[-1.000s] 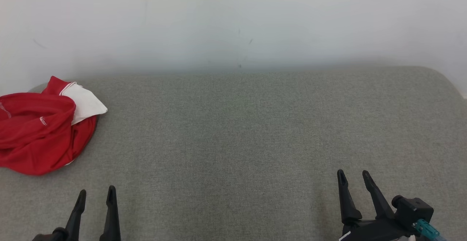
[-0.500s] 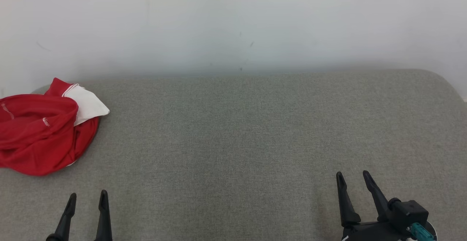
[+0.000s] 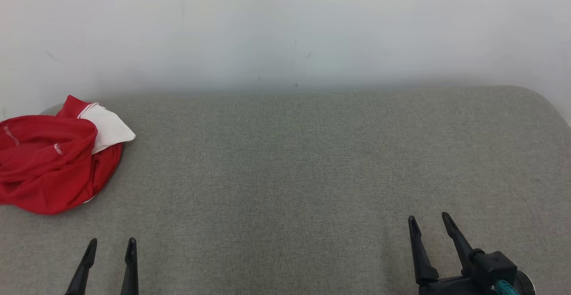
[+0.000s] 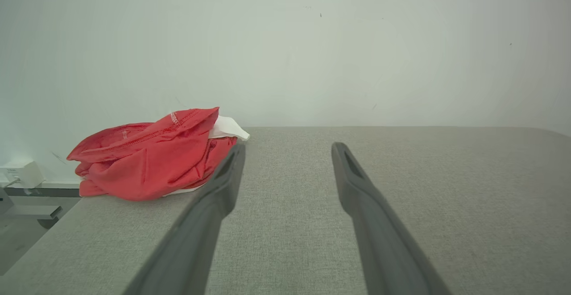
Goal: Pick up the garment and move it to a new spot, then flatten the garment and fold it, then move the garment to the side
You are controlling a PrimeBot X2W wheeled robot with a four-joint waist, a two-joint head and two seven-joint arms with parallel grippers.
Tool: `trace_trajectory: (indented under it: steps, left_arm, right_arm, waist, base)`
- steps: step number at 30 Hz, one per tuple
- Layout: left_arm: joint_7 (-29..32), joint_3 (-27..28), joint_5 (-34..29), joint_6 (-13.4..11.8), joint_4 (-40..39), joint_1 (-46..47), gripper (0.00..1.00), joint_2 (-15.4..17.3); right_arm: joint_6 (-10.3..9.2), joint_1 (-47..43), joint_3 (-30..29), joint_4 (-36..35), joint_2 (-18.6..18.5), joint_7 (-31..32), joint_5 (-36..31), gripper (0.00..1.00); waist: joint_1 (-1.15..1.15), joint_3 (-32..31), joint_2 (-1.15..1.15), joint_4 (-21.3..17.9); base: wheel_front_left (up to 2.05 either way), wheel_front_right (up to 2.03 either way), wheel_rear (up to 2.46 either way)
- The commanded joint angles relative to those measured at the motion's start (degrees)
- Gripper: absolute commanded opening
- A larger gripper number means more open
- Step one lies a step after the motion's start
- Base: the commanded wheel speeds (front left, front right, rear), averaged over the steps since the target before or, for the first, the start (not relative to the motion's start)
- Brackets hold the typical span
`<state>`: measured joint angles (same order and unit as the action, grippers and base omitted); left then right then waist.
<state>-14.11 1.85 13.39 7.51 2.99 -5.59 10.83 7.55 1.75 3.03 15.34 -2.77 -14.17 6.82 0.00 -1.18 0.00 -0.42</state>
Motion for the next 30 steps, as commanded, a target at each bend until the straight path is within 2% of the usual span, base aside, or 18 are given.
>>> trace_trajectory:
  steps: [1, 7, 21, 30]
  left_arm:
    - [-0.6, 0.25, -1.3, -0.06, -0.32, -0.77, 1.0, 0.29]
    - [-1.18, 0.46, -3.05, -0.05, -0.55, -1.13, 1.0, 0.46]
    - [-1.14, 1.11, -1.09, -0.06, 0.29, -1.12, 1.0, 0.14]
    - [-1.14, 1.04, -0.72, -0.05, 0.81, -0.85, 1.0, 0.3]
  right_arm:
    - [-0.11, -0.49, 0.2, -0.36, -0.18, -0.61, -1.2, 1.0]
    - [-0.12, -0.4, 0.4, -0.33, -0.18, -1.15, -3.43, 1.0]
    - [-0.12, -0.35, 0.0, 0.35, -0.17, -1.02, 2.63, 1.0]
    - [-0.12, -0.14, 0.07, 0.61, -0.17, -1.02, 3.77, 1.0]
  waist:
    - [0.0, 0.0, 0.0, -0.02]
    - [0.0, 0.09, 0.0, -0.07]
    - [0.0, -0.23, 0.0, -0.03]
    - [0.0, -0.42, 0.0, 0.19]
  base:
    - [0.0, 0.0, 0.0]
    - [0.0, 0.0, 0.0]
    - [0.0, 0.0, 0.0]
    - [0.0, 0.0, 0.0]
